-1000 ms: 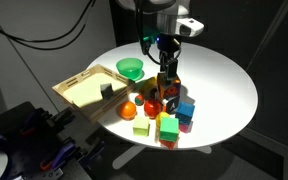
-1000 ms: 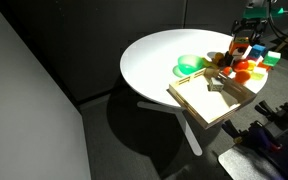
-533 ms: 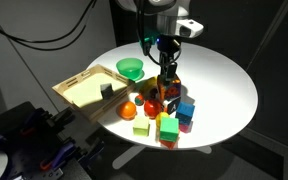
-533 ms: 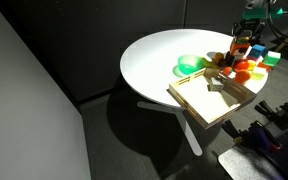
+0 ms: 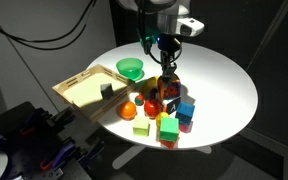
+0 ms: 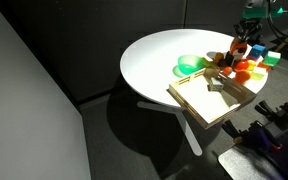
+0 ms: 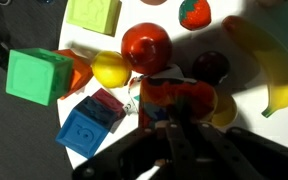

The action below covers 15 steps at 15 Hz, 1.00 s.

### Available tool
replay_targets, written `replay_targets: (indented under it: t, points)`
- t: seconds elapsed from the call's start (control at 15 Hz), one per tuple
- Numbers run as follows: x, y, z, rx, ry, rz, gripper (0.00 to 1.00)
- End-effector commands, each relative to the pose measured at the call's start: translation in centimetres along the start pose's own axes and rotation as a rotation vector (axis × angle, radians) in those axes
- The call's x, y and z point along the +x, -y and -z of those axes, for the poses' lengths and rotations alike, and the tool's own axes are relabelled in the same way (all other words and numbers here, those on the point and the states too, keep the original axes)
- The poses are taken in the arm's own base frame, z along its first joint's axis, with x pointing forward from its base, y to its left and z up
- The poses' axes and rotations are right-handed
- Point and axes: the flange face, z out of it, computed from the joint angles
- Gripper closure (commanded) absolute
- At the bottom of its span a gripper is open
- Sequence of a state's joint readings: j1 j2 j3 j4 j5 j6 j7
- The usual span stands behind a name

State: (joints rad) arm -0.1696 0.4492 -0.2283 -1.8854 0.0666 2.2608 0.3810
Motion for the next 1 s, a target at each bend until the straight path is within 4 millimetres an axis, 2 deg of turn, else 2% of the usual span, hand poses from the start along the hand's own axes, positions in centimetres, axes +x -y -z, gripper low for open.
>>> replay_targets:
  t: [0.0,0.6,0.93]
  points:
    - [0.19,-0.17,0.06,0.0,0.008,0.015,1.0]
    - [0.24,-0.27,0.12,0.001,0.008,0.014,1.0]
    - [0.33,-0.35,0.83,0.004,-0.004,0.014,1.0]
